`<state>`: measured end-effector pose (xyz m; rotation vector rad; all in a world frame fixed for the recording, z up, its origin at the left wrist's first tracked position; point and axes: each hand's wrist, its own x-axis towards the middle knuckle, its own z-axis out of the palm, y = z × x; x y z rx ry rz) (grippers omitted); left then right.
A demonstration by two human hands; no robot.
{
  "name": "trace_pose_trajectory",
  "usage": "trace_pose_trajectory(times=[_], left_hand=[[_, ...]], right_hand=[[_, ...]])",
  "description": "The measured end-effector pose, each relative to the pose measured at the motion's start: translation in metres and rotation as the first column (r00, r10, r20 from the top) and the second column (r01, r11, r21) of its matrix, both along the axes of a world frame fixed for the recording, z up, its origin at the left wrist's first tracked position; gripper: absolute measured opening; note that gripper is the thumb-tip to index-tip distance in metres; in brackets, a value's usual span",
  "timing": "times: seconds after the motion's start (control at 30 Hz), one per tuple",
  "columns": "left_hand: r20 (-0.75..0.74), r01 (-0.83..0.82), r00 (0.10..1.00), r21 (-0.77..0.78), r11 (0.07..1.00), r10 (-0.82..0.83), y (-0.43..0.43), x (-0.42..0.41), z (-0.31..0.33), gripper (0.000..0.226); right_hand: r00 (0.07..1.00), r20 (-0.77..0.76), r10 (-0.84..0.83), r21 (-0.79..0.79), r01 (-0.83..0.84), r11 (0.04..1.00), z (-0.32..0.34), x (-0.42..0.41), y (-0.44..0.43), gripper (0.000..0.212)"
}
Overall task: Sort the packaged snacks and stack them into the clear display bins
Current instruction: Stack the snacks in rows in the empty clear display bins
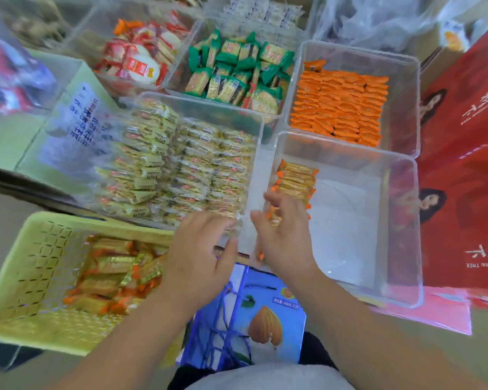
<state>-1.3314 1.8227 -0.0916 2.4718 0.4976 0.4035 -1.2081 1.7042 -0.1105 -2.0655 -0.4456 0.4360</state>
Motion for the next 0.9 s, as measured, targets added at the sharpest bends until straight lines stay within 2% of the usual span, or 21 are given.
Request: trace_pose_trajectory(times=[0.1,0.17,0.23,0.27,0.33,0.4,0.47,0.53,0.57,0.7,0.8,0.83,0.87,0.9], left_hand=[[0.023,-0.115,0.993,-0.015,0.993,0.115,0.041,-0.068,0.006,0.029],[-0.13,-0.18,0.976,-0.027,0.983,0.175,0.077,-0.107,0.001,0.024],[-0.346,-0.174,0.927,-0.055,0.983,0.144,0.113,-0.133,-0.01,0.02],[-0.444,-0.151,0.891,-0.091,0.984,0.095,0.13,-0.141,-0.016,0.026],[-0.601,-0.085,0.799,-0.132,0.988,-0.012,0.157,-0.148,-0.023,0.052],[-0.743,-0.002,0.664,-0.115,0.993,-0.085,0.177,-0.149,-0.031,0.076],[-0.841,0.108,0.518,-0.115,0.987,-0.155,0.187,-0.146,-0.042,0.088],[-0.896,0.195,0.4,-0.121,0.973,-0.192,0.189,-0.145,-0.05,0.09],[-0.908,0.221,0.37,-0.117,0.968,-0.195,0.19,-0.145,-0.054,0.091],[-0.914,0.253,0.353,-0.111,0.961,-0.199,0.192,-0.145,-0.062,0.097],[-0.916,0.269,0.335,-0.129,0.954,-0.219,0.193,-0.148,-0.066,0.091],[-0.915,0.272,0.332,-0.139,0.952,-0.228,0.195,-0.15,-0.067,0.087],[-0.913,0.274,0.331,-0.149,0.95,-0.238,0.197,-0.15,-0.068,0.084],[-0.91,0.274,0.332,-0.159,0.949,-0.248,0.198,-0.151,-0.069,0.082]], right_hand=[[0.972,-0.021,0.236,0.056,-0.234,0.971,0.02,-0.059,0.019,0.018],[0.928,0.03,0.371,0.008,-0.371,0.928,0.024,-0.093,0.03,0.02],[0.888,0.101,0.448,-0.076,-0.442,0.894,0.022,-0.117,0.039,0.018],[0.881,0.115,0.46,-0.119,-0.447,0.886,0.021,-0.124,0.043,0.016],[0.878,0.111,0.466,-0.176,-0.444,0.879,0.021,-0.135,0.051,0.019],[0.854,0.104,0.509,-0.233,-0.477,0.848,0.02,-0.145,0.061,0.023],[0.831,0.066,0.552,-0.321,-0.506,0.801,0.017,-0.153,0.069,0.025],[0.829,0.002,0.56,-0.42,-0.508,0.752,0.014,-0.155,0.073,0.028],[0.822,-0.003,0.569,-0.469,-0.504,0.725,0.012,-0.154,0.074,0.03],[0.766,0.068,0.64,-0.646,-0.455,0.613,0.005,-0.159,0.076,0.04],[0.71,0.192,0.677,-0.789,-0.298,0.537,0.008,-0.168,0.081,0.042],[0.67,0.283,0.686,-0.794,-0.238,0.56,0.01,-0.171,0.084,0.039],[0.609,0.391,0.69,-0.75,-0.224,0.622,0.01,-0.173,0.087,0.034],[0.536,0.481,0.694,-0.681,-0.27,0.68,0.009,-0.175,0.09,0.028]])
